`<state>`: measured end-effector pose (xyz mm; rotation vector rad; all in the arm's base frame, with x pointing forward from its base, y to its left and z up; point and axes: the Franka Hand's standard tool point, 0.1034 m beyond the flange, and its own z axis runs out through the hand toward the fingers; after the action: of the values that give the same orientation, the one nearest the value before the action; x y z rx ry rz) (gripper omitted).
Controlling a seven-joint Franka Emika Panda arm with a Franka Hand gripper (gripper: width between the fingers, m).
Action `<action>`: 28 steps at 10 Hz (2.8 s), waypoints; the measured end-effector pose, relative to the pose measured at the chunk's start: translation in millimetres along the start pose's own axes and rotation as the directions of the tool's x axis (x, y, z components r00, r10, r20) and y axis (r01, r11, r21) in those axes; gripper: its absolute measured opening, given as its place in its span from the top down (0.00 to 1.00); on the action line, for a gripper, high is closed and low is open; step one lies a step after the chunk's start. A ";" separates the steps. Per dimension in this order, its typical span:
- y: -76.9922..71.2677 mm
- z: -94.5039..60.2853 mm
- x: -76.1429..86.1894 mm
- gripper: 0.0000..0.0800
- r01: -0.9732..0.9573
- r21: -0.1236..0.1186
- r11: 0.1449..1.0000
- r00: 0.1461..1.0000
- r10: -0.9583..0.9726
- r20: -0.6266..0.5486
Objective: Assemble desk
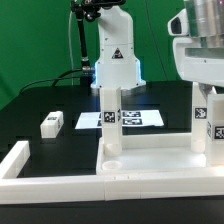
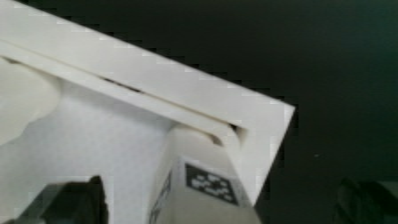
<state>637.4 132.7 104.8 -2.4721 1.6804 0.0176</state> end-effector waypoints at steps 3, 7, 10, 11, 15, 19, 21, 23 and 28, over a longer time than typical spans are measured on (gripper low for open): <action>5.4 0.8 5.8 0.19 0.295 -0.018 0.955 0.956 -0.295 -0.007; 3.2 -1.7 27.4 0.19 0.731 -0.049 0.681 0.682 -0.732 0.007; 1.2 -1.9 28.7 0.25 0.701 -0.043 0.712 0.712 -0.702 -0.014; 1.2 -1.8 28.6 0.47 0.673 -0.043 0.738 0.739 -0.674 -0.016; 2.8 -1.5 30.6 0.64 0.427 -0.042 0.903 0.904 -0.428 -0.024; 6.5 -0.6 30.4 0.64 -0.340 -0.004 0.940 0.940 0.340 -0.035; 9.1 -1.1 30.5 0.64 -0.558 0.024 0.829 0.829 0.559 -0.011; 8.9 -0.8 29.8 0.54 -0.610 0.024 0.792 0.792 0.610 -0.006; 4.6 2.4 18.0 0.20 -0.073 0.015 0.997 0.997 0.073 -0.007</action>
Offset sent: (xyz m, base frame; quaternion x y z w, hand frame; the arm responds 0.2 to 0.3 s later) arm 0.0004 -0.0194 0.0044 -0.0283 -0.0133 -0.4493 0.8928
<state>639.9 114.7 100.2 -2.4026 1.7664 0.0038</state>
